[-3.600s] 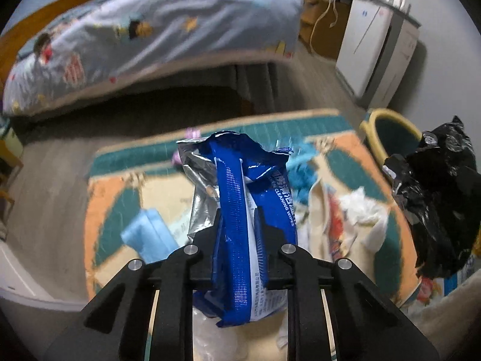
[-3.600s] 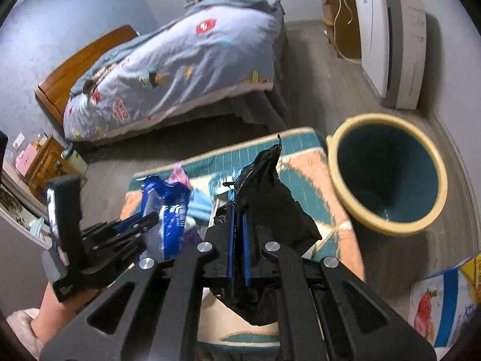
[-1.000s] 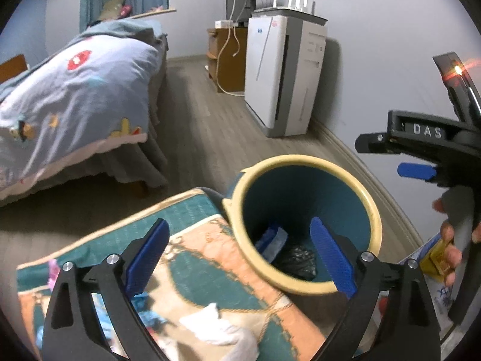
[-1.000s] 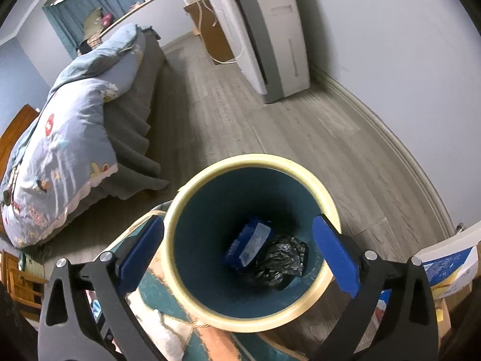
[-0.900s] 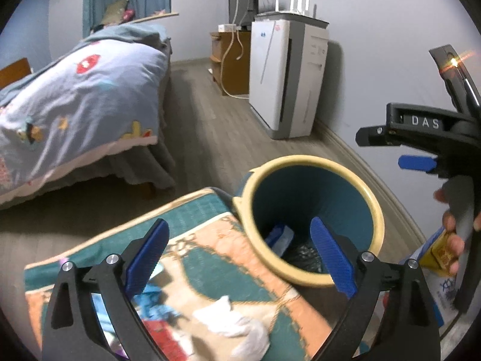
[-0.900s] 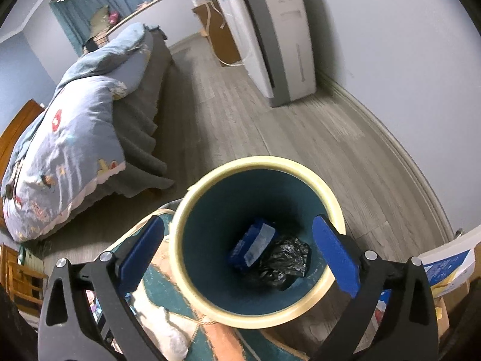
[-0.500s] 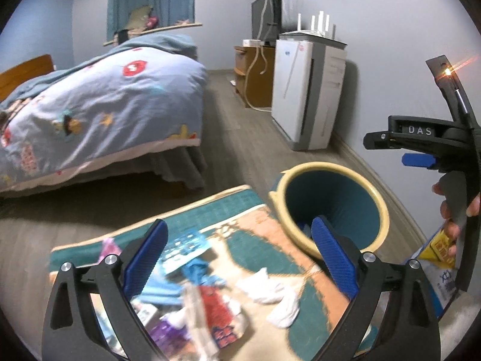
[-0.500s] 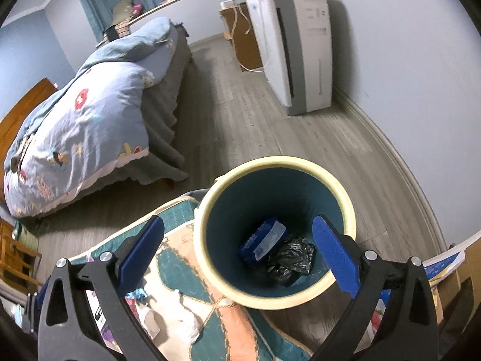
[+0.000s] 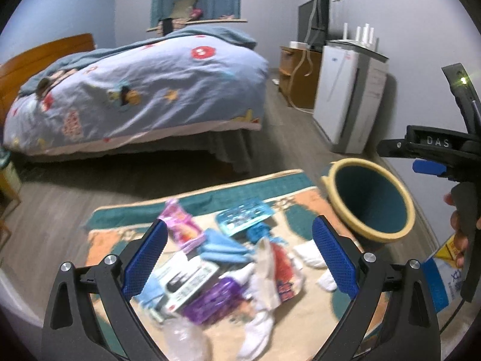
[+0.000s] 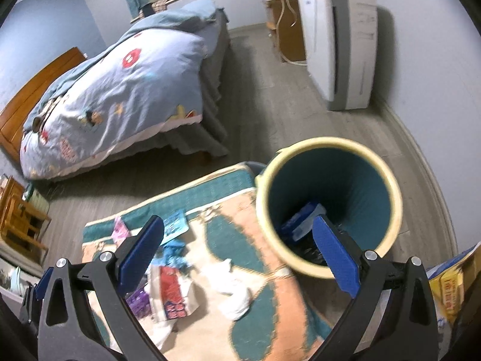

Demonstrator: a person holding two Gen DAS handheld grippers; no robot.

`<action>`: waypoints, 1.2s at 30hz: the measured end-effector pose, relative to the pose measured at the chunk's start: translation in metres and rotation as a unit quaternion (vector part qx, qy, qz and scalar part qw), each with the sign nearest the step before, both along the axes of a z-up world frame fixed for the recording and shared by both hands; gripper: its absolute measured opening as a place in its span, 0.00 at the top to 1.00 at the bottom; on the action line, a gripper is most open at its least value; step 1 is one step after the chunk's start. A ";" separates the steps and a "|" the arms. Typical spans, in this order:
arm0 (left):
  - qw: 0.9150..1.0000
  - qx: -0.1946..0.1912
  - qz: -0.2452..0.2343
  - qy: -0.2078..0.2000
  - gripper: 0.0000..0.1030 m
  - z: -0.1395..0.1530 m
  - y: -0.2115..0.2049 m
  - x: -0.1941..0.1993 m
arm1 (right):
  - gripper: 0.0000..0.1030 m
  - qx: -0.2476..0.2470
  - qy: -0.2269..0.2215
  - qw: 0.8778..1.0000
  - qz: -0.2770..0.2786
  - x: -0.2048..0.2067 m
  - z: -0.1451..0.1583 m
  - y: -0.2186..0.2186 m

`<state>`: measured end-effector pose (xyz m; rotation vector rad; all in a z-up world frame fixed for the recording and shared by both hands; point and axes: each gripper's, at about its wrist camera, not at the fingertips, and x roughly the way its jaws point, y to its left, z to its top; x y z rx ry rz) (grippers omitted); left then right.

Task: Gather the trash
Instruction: 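Move both tools back over the trash on the cushion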

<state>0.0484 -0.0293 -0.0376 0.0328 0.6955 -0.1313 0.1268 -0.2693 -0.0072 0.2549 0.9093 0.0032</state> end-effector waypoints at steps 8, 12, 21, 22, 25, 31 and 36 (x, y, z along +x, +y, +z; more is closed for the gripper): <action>0.998 0.042 0.033 0.032 0.06 -0.027 0.037 -0.015 | 0.06 -0.015 0.018 0.999 0.042 -0.004 -0.015 0.047; 0.995 0.056 0.043 0.073 0.06 -0.052 0.055 -0.020 | 0.06 -0.011 0.029 0.998 0.049 -0.003 -0.022 0.063; 0.980 0.064 0.035 0.183 0.09 -0.107 0.076 -0.017 | 0.06 -0.039 0.065 0.994 0.081 -0.005 -0.049 0.096; 0.979 0.062 0.035 0.192 0.10 -0.110 0.077 -0.016 | 0.06 -0.044 0.072 0.993 0.085 -0.006 -0.054 0.099; 0.972 0.061 0.022 0.227 0.41 -0.123 0.073 -0.013 | 0.06 -0.059 0.078 0.991 0.093 -0.008 -0.060 0.104; 0.972 0.069 -0.002 0.225 0.78 -0.121 0.064 -0.011 | 0.06 -0.065 0.082 0.990 0.098 -0.006 -0.064 0.107; 0.985 0.023 0.023 0.170 0.79 -0.089 0.070 -0.003 | 0.06 -0.064 0.086 0.988 0.107 -0.003 -0.068 0.113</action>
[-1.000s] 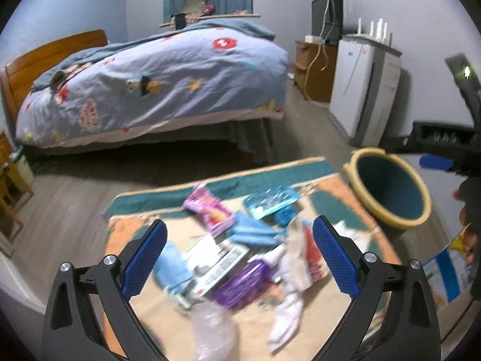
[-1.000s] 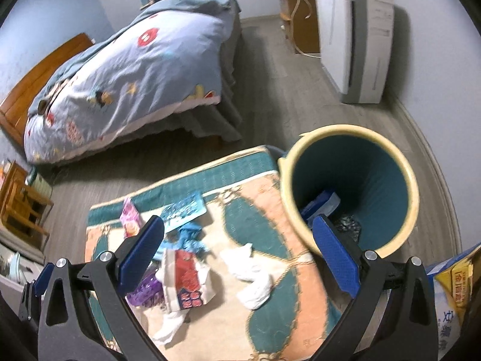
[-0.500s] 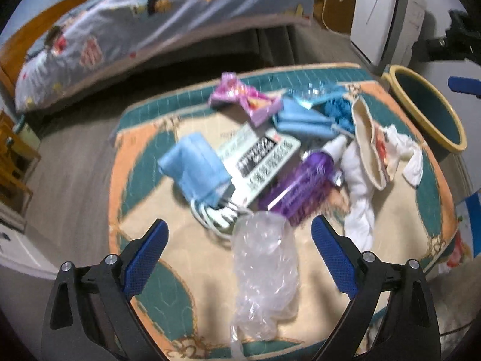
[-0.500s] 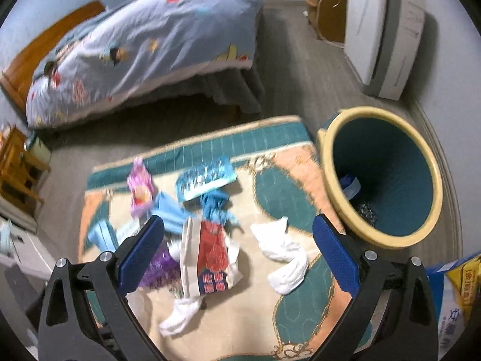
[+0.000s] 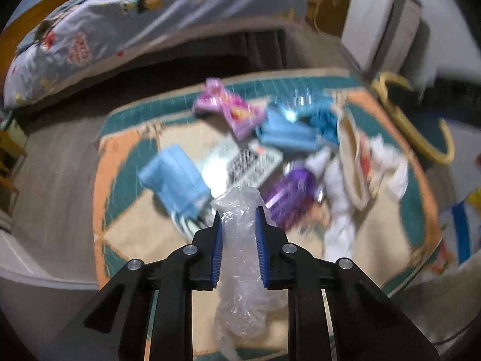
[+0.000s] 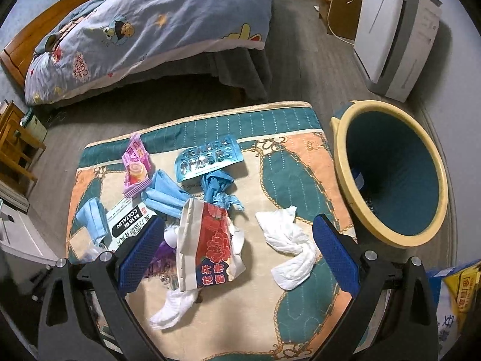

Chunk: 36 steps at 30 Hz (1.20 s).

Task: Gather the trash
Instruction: 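Move both tools back over the trash on the cushion, then grasp the clear plastic bag with the left tool while the right tool grasps the red-white paper bag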

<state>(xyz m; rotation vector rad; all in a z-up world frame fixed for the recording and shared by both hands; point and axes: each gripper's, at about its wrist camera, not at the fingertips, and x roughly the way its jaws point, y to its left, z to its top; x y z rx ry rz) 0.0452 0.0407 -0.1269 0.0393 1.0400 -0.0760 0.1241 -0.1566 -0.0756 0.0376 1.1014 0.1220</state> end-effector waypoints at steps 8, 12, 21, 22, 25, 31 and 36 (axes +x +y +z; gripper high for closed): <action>0.998 -0.013 0.031 -0.053 0.79 0.027 0.010 0.011 | 0.06 -0.014 0.015 1.000 0.022 0.009 -0.016 0.014; 0.997 -0.019 0.040 -0.062 0.79 0.032 0.014 0.016 | 0.06 -0.022 0.021 0.999 0.034 0.014 -0.024 0.023; 0.997 -0.022 0.040 -0.060 0.79 0.028 0.017 0.025 | 0.07 -0.014 0.050 0.997 0.062 0.022 -0.049 0.045; 0.997 -0.022 0.038 -0.059 0.79 0.027 0.018 0.026 | 0.14 -0.011 0.054 0.996 0.064 0.022 -0.051 0.046; 0.997 -0.025 0.038 -0.059 0.79 0.027 0.019 0.027 | 0.48 -0.002 0.081 0.995 0.064 0.025 -0.061 0.046; 0.997 -0.032 0.039 -0.064 0.79 0.029 0.018 0.030 | 0.78 0.020 0.080 0.995 0.064 0.026 -0.054 0.038; 0.996 -0.037 0.038 -0.070 0.79 0.034 0.012 0.034 | 0.85 0.024 0.071 0.996 0.056 0.023 -0.043 0.027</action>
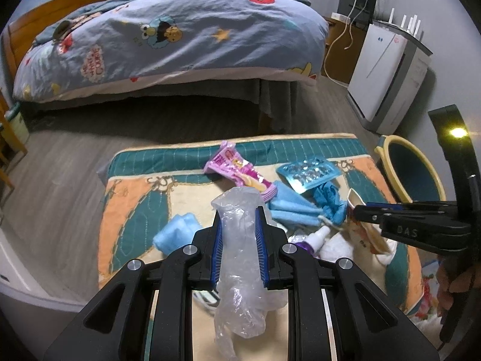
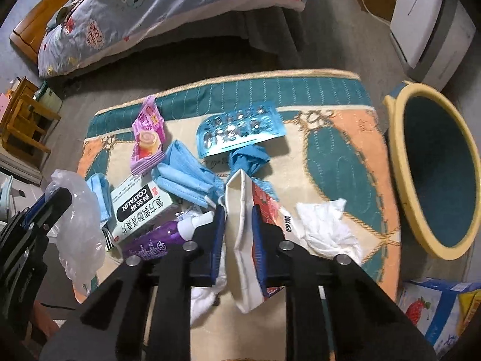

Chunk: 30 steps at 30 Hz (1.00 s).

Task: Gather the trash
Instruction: 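Grasp the clear plastic bag with the left tool while the right tool grasps the red-white paper bag, then carry the clear bag and paper bag over the bin with both tools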

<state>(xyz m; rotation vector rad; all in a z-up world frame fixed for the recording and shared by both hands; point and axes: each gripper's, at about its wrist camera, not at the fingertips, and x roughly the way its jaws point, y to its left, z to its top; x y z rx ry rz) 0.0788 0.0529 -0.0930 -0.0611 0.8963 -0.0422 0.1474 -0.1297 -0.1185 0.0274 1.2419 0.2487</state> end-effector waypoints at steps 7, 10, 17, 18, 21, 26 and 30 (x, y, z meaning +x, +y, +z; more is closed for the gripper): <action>1.000 0.001 -0.009 -0.010 0.79 0.007 -0.013 0.003 | 0.88 0.039 -0.042 0.998 -0.032 0.000 0.035 -0.031; 1.000 0.007 -0.016 -0.014 0.79 0.009 -0.019 0.003 | 0.88 0.065 -0.074 0.994 -0.044 0.001 0.058 -0.046; 0.999 0.016 -0.034 -0.030 0.79 0.017 -0.038 0.003 | 0.88 0.080 -0.144 0.985 -0.050 0.000 0.101 -0.074; 0.999 0.019 -0.037 -0.032 0.79 0.018 -0.042 0.003 | 0.88 0.086 -0.149 0.984 -0.053 0.000 0.104 -0.080; 0.998 0.009 -0.044 -0.035 0.79 0.026 -0.049 0.005 | 0.88 0.094 -0.158 0.981 -0.060 0.002 0.110 -0.092; 0.995 0.002 -0.077 -0.062 0.79 0.070 -0.064 0.019 | 0.88 0.098 -0.173 0.978 -0.066 0.006 0.119 -0.110; 0.992 -0.005 -0.093 -0.090 0.79 0.110 -0.073 0.036 | 0.88 0.091 -0.195 0.974 -0.067 0.009 0.126 -0.123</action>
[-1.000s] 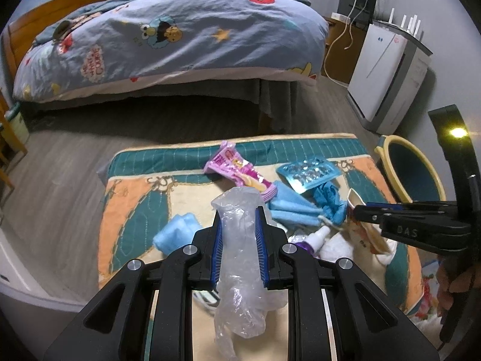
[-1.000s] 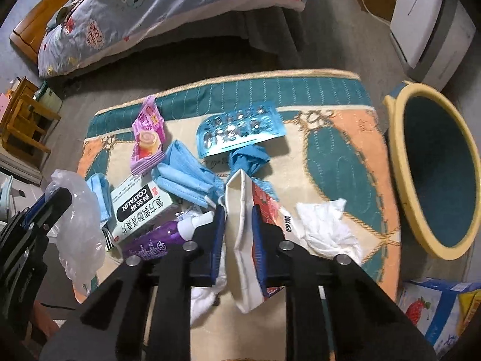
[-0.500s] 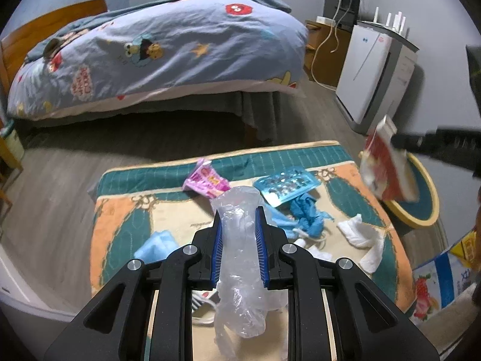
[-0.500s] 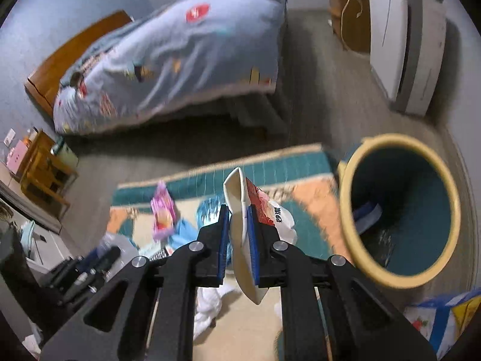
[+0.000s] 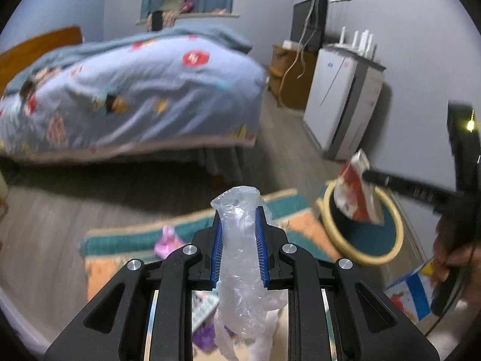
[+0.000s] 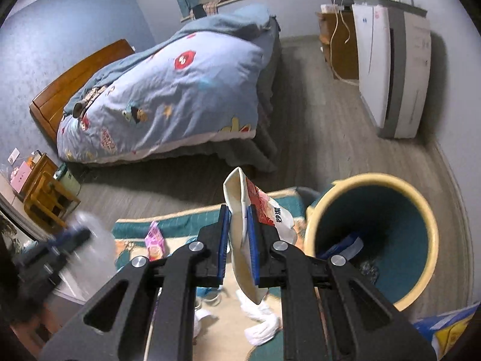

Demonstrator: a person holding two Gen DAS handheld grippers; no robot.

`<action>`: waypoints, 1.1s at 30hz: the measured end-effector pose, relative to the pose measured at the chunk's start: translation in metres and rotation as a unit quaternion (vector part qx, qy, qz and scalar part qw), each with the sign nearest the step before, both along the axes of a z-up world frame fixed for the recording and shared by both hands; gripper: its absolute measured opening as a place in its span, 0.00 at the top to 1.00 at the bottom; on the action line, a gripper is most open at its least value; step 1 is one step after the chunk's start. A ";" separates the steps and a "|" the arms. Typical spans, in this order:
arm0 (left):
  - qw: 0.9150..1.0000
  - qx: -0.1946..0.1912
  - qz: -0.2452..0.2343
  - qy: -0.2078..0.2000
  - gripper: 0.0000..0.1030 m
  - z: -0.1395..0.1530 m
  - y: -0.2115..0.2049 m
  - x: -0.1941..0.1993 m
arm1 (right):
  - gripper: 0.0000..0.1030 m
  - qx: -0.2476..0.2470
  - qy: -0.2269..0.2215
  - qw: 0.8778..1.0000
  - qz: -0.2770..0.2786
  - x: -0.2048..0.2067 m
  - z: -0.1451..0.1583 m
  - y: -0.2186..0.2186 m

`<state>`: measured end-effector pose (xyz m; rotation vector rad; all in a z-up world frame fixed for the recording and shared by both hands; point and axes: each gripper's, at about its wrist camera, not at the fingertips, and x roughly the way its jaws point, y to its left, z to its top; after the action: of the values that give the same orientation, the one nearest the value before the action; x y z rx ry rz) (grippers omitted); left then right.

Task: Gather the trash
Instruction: 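Carry the clear bag and paper bag over the bin with both tools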

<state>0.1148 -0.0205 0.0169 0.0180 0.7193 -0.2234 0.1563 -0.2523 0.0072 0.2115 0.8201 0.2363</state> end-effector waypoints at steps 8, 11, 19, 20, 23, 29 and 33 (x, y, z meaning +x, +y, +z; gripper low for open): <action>0.999 -0.008 -0.035 0.014 0.79 -0.015 -0.043 0.025 | 0.88 -0.008 0.007 1.000 -0.022 0.006 -0.009 -0.046; 0.998 0.002 -0.066 0.016 0.79 -0.021 -0.071 0.031 | 0.88 0.001 0.018 0.999 -0.042 0.009 -0.015 -0.069; 0.993 -0.011 -0.111 0.032 0.79 -0.039 -0.132 0.046 | 0.88 0.021 0.035 0.995 -0.094 0.011 -0.028 -0.123; 0.992 -0.011 -0.117 0.035 0.79 -0.042 -0.139 0.046 | 0.88 0.023 0.039 0.994 -0.100 0.012 -0.030 -0.129; 0.990 -0.004 -0.134 0.043 0.79 -0.053 -0.164 0.048 | 0.88 0.022 0.053 0.991 -0.118 0.013 -0.039 -0.145; 0.985 0.010 -0.165 0.052 0.79 -0.072 -0.201 0.048 | 0.88 0.028 0.089 0.983 -0.159 0.014 -0.063 -0.174; 0.982 0.002 -0.180 0.047 0.79 -0.076 -0.217 0.046 | 0.88 0.026 0.112 0.977 -0.179 0.014 -0.078 -0.186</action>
<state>0.1612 -0.2372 -0.0595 0.1429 0.8090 -0.5725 0.1699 -0.4380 -0.0703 0.4365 0.9838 -0.1078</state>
